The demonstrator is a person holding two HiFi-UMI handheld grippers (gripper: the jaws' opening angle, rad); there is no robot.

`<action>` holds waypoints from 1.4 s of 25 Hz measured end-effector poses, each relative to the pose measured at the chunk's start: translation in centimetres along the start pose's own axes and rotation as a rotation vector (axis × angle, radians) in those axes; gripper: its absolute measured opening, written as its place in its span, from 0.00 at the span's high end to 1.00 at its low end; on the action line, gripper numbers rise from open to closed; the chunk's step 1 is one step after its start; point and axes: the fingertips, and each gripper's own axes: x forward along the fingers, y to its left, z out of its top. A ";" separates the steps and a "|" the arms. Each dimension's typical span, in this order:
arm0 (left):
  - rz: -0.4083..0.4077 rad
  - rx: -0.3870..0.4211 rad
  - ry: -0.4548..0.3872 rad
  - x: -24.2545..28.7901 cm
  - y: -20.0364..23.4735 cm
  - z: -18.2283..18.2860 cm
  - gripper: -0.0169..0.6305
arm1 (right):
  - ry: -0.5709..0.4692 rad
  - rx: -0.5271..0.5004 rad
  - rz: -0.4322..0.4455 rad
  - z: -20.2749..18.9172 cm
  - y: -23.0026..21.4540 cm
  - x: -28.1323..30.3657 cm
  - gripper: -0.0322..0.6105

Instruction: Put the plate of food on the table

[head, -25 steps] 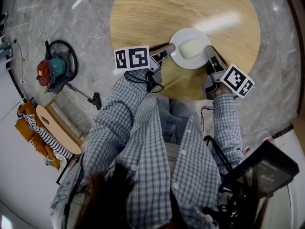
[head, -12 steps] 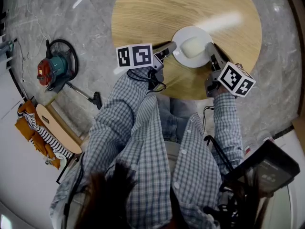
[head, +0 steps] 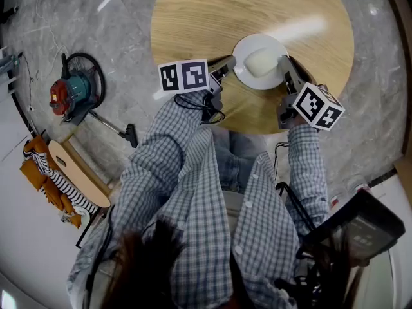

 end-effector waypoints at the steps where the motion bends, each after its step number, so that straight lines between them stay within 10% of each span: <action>1: 0.000 -0.006 -0.003 0.0 0.0 0.0 0.92 | -0.003 0.000 -0.008 0.0 0.0 0.0 0.89; 20: -0.005 0.003 0.008 0.1 -0.6 -0.2 0.93 | 0.016 -0.247 -0.194 -0.1 -1.0 0.2 0.86; 35: -0.063 0.006 -0.055 -0.5 -1.0 0.6 0.81 | -0.035 -0.187 -0.193 0.4 -1.3 -0.1 0.86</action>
